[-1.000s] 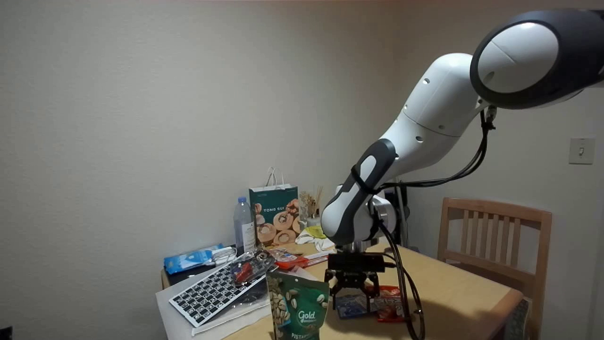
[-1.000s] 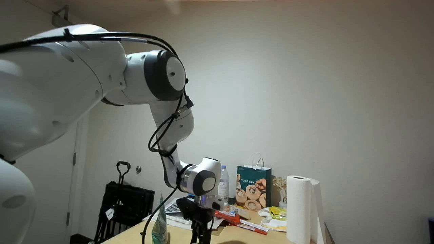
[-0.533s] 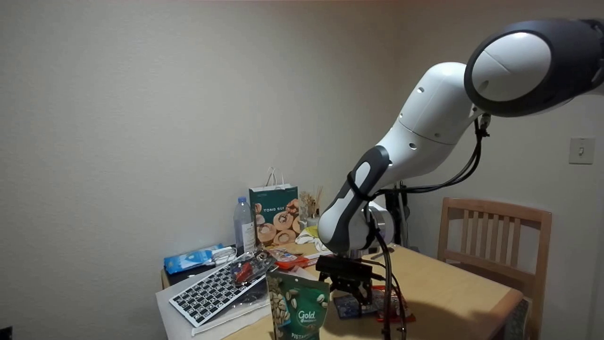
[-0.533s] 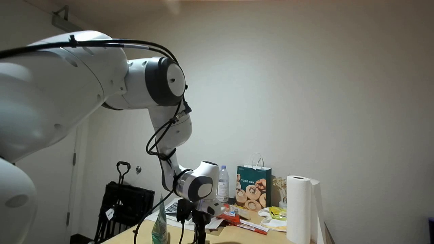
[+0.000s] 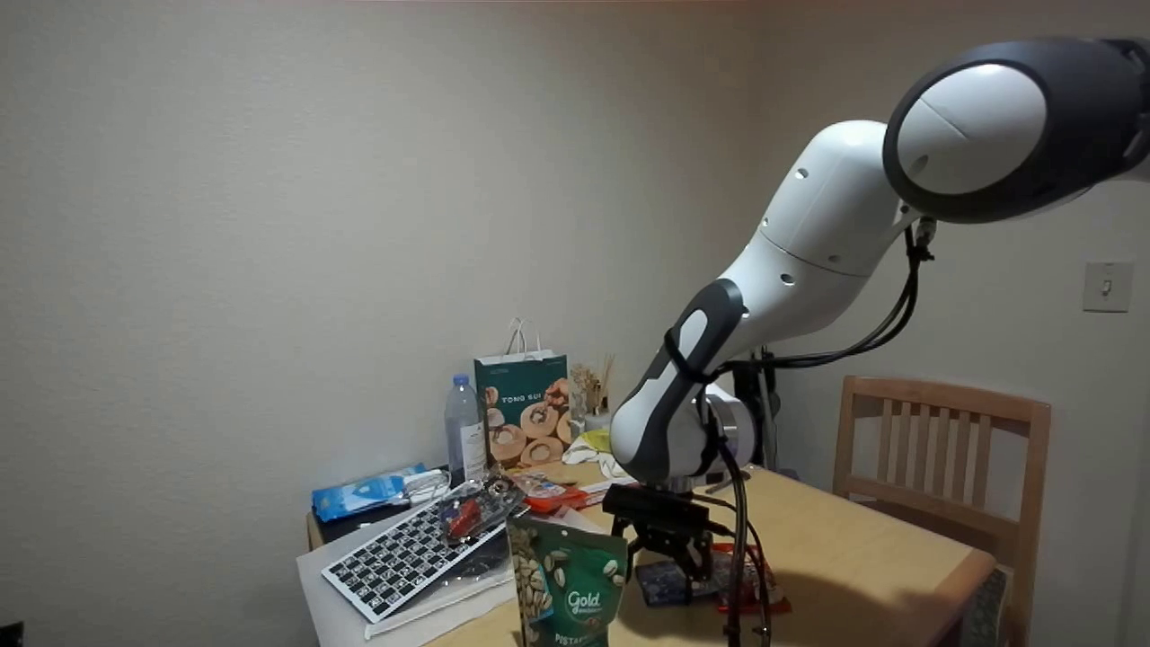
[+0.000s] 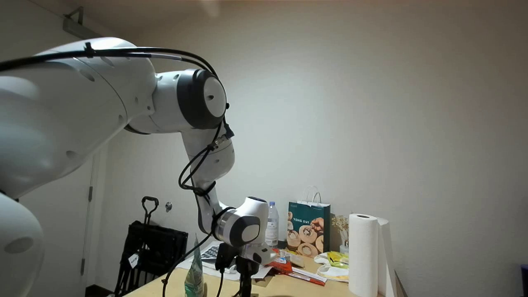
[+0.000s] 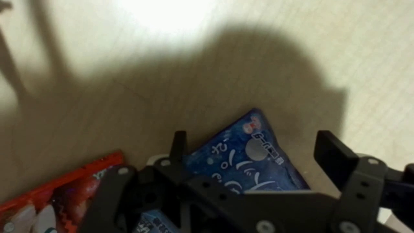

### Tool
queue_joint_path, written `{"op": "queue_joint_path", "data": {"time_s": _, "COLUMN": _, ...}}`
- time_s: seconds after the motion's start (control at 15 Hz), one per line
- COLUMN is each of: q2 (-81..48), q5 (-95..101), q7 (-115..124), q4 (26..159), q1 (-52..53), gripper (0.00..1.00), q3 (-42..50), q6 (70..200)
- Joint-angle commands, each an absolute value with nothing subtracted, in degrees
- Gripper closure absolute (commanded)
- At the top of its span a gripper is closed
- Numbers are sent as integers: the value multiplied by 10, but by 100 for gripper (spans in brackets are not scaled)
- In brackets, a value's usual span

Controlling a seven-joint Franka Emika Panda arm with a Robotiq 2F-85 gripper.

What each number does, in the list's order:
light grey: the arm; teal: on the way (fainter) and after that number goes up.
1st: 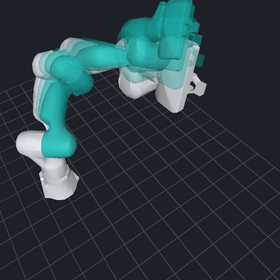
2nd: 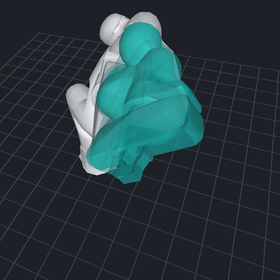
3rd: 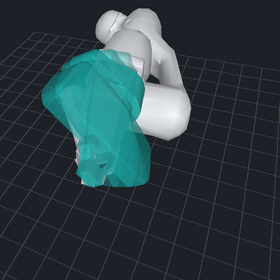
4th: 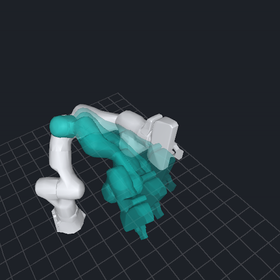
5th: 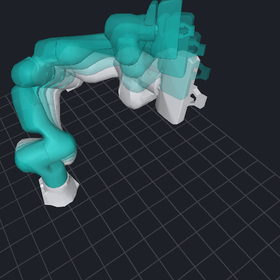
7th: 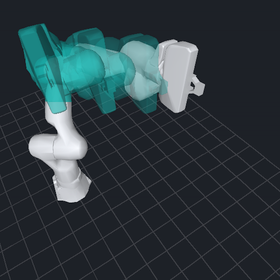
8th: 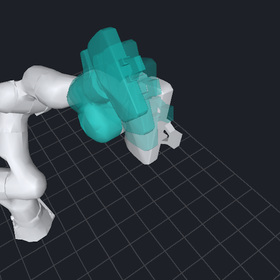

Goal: Move the blue pack

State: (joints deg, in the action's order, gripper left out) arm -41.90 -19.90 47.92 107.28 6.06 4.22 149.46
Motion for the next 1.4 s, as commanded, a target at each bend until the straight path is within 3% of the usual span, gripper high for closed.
{"op": "queue_joint_path", "data": {"time_s": 0.0, "q2": -413, "q5": -238, "q7": 509, "q4": 1099, "q1": 41, "gripper": 0, "q3": 30, "q6": 1534}}
{"op": "queue_joint_path", "data": {"time_s": 0.33, "q2": -434, "q5": -264, "q7": 564, "q4": 1114, "q1": 60, "gripper": 0, "q3": 49, "q6": 1690}}
{"op": "queue_joint_path", "data": {"time_s": 0.53, "q2": -428, "q5": -248, "q7": 549, "q4": 1104, "q1": 47, "gripper": 0, "q3": 39, "q6": 1645}}
{"op": "queue_joint_path", "data": {"time_s": 0.6, "q2": -425, "q5": -251, "q7": 528, "q4": 1100, "q1": 29, "gripper": 25, "q3": 20, "q6": 1628}}
{"op": "queue_joint_path", "data": {"time_s": 0.67, "q2": -426, "q5": -253, "q7": 532, "q4": 1099, "q1": 31, "gripper": 26, "q3": 21, "q6": 1632}}
{"op": "queue_joint_path", "data": {"time_s": 1.33, "q2": -427, "q5": -258, "q7": 511, "q4": 1068, "q1": 2, "gripper": 89, "q3": -7, "q6": 1560}}
